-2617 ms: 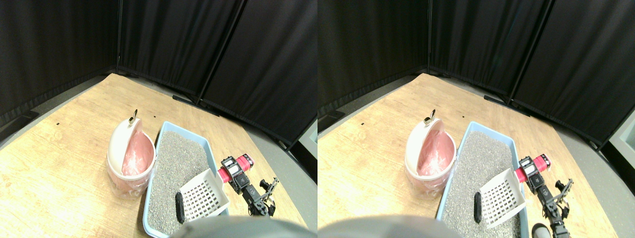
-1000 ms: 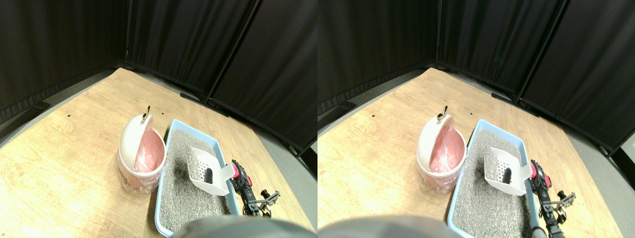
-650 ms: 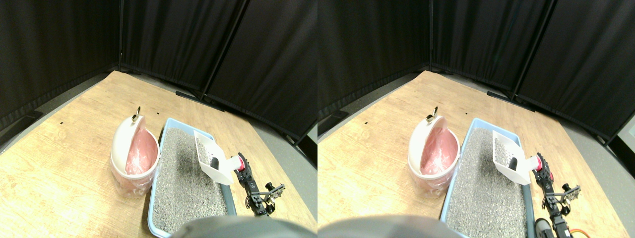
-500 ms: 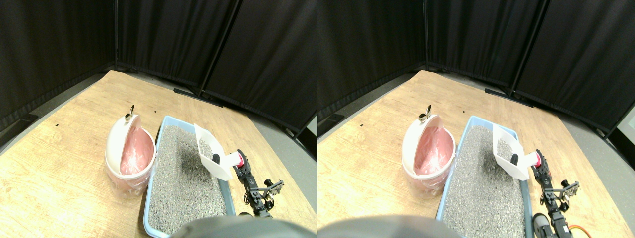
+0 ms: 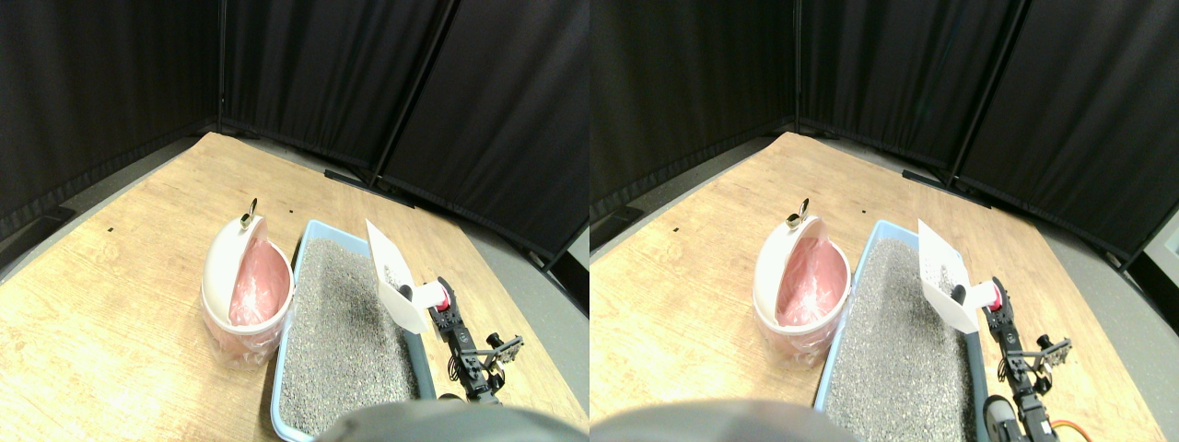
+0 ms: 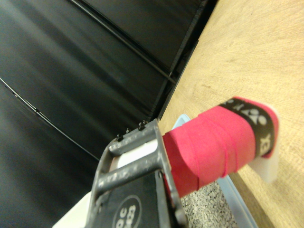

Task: Scoop (unimanual)

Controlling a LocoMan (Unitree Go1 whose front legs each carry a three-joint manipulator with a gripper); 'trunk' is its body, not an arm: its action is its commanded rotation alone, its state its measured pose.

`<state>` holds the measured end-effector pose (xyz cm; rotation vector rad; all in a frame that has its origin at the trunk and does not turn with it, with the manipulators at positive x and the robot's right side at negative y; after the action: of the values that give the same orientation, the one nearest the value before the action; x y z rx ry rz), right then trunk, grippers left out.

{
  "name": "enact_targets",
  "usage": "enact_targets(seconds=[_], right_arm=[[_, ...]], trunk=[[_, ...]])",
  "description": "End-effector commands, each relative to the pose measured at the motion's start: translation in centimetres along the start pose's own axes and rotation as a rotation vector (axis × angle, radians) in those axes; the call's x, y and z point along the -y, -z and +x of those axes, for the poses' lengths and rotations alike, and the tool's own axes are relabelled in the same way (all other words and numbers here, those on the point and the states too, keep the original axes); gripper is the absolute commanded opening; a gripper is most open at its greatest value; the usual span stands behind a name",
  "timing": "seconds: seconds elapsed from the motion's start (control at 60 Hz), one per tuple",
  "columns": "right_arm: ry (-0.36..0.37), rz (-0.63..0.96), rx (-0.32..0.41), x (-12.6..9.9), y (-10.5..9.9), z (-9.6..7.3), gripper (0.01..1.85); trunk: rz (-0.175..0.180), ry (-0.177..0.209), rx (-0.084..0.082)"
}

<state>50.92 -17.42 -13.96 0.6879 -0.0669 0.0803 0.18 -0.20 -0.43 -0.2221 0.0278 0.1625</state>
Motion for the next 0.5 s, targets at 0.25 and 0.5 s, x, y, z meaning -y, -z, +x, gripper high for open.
enact_targets(seconds=[0.25, 0.5], right_arm=[[-0.063, -0.044, 0.029, -1.5, -0.3, 0.3, 0.06], [-0.116, -0.214, -0.012, -2.8, -0.6, 0.5, 0.06]], trunk=[[-0.018, -0.011, 0.014], [-0.033, -0.026, 0.021]])
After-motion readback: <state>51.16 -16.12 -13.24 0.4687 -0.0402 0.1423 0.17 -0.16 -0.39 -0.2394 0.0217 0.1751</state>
